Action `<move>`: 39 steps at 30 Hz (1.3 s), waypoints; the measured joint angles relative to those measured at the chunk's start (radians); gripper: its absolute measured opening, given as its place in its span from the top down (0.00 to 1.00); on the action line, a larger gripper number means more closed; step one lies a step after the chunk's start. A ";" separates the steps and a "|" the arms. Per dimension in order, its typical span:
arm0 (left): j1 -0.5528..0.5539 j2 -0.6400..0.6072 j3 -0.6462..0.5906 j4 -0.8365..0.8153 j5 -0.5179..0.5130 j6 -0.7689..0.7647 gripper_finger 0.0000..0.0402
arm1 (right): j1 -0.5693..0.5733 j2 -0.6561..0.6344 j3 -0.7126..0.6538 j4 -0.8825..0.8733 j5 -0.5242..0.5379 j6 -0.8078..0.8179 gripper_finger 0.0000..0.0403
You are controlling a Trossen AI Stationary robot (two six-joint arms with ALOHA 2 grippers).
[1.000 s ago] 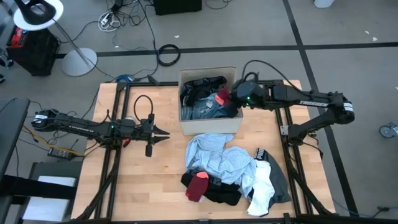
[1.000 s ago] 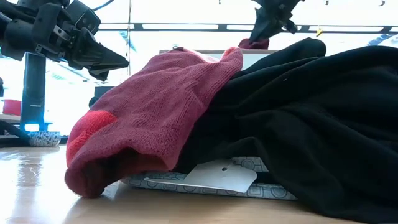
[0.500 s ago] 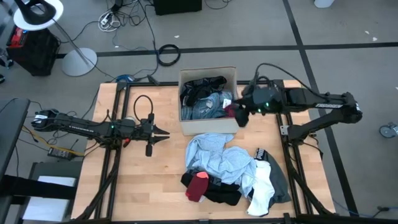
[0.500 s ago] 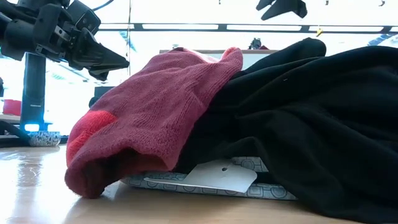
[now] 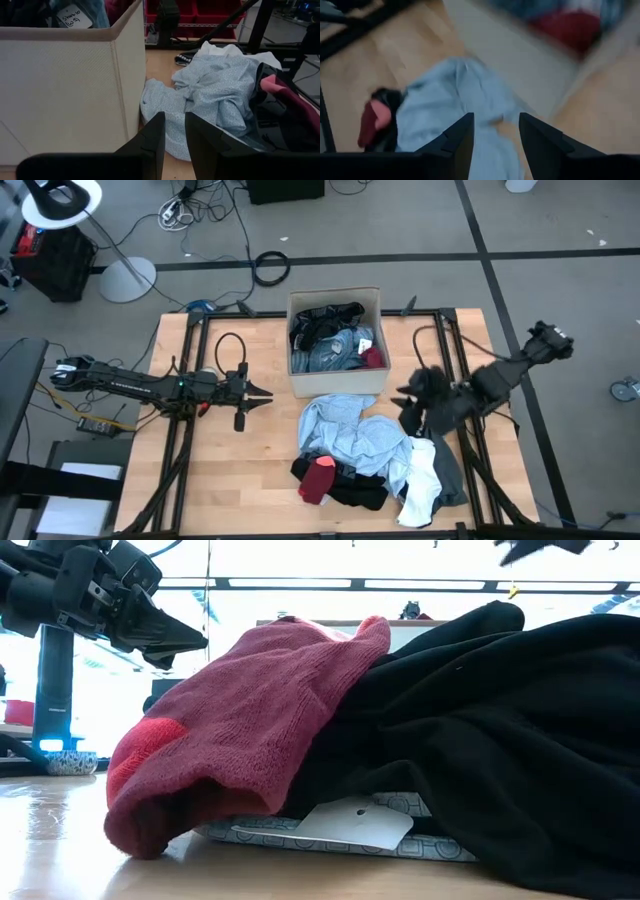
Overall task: Sort clothes
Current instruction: Put the white sock into the white laundry bin
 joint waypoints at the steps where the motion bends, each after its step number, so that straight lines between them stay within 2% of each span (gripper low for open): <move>1: 0.000 0.000 0.000 0.000 0.000 0.000 0.80 | 0.023 0.002 -0.018 -0.022 -0.008 0.076 0.61; 6: 0.000 0.000 0.000 0.000 0.000 0.000 0.80 | 0.129 0.006 -0.118 -0.075 -0.098 0.384 0.63; 13: 0.000 0.000 0.000 0.000 0.000 -0.001 0.80 | 0.279 0.006 -0.228 -0.080 -0.296 0.737 0.65; 19: 0.000 0.000 0.000 0.000 0.000 -0.001 0.80 | 0.388 0.006 -0.298 -0.050 -0.407 0.963 0.66; 22: 0.000 0.000 0.000 0.000 -0.003 -0.001 0.80 | 0.407 0.006 -0.336 -0.024 -0.457 1.008 0.66; 31: 0.000 0.000 0.000 -0.001 -0.006 -0.001 0.80 | 0.412 0.006 -0.498 0.201 -0.480 1.003 0.68; 33: 0.000 0.000 0.000 -0.001 -0.006 -0.001 0.80 | 0.412 0.007 -0.515 0.205 -0.473 1.001 0.74; 36: 0.000 0.000 0.000 -0.001 -0.006 -0.002 0.80 | 0.411 0.007 -0.505 0.194 -0.442 0.942 0.93; 37: 0.000 0.000 0.000 -0.001 -0.006 -0.002 0.80 | 0.408 0.007 -0.491 0.186 -0.434 0.922 0.96; 39: 0.000 0.000 0.000 -0.001 -0.006 -0.002 0.80 | 0.401 0.006 -0.460 0.153 -0.435 0.916 0.97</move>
